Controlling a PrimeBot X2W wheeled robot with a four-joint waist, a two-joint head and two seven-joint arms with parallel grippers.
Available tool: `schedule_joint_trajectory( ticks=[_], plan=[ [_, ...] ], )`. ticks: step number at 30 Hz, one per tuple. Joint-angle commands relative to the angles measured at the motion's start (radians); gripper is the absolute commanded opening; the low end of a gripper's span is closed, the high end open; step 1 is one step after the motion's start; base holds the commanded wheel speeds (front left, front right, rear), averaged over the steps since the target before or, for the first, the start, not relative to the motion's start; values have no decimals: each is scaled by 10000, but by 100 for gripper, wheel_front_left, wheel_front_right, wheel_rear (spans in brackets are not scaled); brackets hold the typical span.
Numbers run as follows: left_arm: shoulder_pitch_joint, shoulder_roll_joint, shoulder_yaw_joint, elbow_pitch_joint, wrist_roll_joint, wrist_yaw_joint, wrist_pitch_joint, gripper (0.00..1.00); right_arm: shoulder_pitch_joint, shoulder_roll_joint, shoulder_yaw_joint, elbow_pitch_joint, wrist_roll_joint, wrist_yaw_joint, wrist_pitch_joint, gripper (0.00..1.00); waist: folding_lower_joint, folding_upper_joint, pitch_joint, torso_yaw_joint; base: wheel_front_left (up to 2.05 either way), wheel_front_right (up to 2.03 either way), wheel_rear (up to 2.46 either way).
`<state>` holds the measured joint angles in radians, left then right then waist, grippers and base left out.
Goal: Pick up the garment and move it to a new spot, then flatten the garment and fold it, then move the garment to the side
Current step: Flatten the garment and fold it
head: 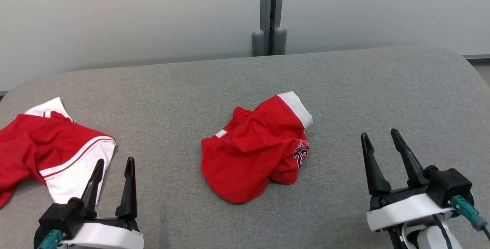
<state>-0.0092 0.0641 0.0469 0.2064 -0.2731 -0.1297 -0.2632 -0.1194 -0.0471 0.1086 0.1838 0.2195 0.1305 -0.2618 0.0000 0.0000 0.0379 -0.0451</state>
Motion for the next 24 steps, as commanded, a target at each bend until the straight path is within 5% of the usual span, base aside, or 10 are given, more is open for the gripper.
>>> schedule_joint_trajectory(
  ticks=[1, 11, 24],
  plan=[
    [-175, 85, -24, 16, -63, -15, -21, 100, -93, -62, -1, 37, -18, 5, -49, 100, 0, 0, 8, 7, 0, 0, 0],
    [-245, 171, -305, 134, -225, -17, -20, 100, -134, -64, 129, 27, -57, 5, -49, 100, 0, 0, 112, 72, 0, 0, 0],
    [-1213, 839, -2061, 988, -2192, -17, 1105, 100, -308, -64, 279, 4, 10, 5, -49, 100, 0, 0, 456, -223, 0, 0, 0]
  ],
)
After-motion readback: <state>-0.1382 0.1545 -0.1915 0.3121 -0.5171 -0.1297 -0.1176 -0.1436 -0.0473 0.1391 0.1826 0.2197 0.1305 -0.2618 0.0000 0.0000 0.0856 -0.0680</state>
